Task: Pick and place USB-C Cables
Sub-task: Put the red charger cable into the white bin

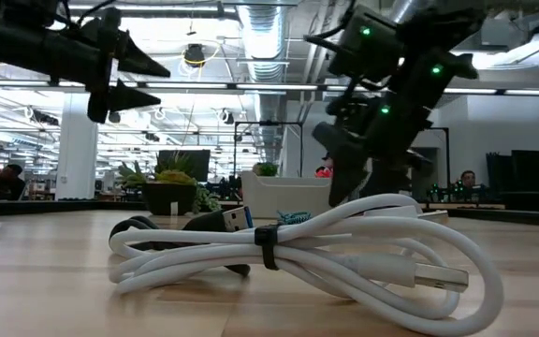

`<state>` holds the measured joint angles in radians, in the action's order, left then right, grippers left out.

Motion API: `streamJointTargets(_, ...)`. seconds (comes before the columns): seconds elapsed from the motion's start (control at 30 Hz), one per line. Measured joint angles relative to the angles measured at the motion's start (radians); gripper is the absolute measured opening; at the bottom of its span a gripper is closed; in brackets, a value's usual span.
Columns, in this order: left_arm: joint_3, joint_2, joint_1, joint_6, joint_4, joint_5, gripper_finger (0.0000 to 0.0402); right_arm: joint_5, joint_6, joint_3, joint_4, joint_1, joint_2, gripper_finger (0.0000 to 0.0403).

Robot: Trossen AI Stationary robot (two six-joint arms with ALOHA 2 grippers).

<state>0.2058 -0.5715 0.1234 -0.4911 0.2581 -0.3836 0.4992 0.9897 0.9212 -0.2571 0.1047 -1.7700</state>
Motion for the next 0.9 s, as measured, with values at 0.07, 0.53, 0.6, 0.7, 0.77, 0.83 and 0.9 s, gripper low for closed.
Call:
streamJointTargets(0.07,0.0,-0.022,0.0,-0.011,0.005,0.0,0.0284,-0.001,0.0,0.019,-0.009,0.0,-0.025,0.0281)
streamJointTargets(0.53,0.0,-0.056,0.0,0.045,0.187,0.003,0.0284,0.039,0.005,0.115,-0.131,0.026,-0.067,0.0281)
streamJointTargets(0.6,0.0,-0.057,0.0,0.047,0.182,0.003,0.0284,0.043,0.016,0.116,-0.128,0.031,-0.073,0.0281)
streamJointTargets(0.7,0.0,-0.057,0.0,0.039,0.179,0.003,0.0284,0.044,0.034,0.115,-0.144,0.04,-0.086,0.0281)
streamJointTargets(0.77,0.0,-0.057,0.0,0.035,0.179,0.003,0.0284,0.044,0.035,0.117,-0.132,0.042,-0.097,0.0281)
streamJointTargets(0.83,0.0,-0.057,0.0,0.034,0.179,0.004,0.0284,0.037,0.043,0.115,-0.139,0.047,-0.113,0.0281)
streamJointTargets(0.9,0.0,-0.057,0.0,0.026,0.179,0.003,0.0284,0.037,0.045,0.114,-0.145,0.049,-0.119,0.0281)
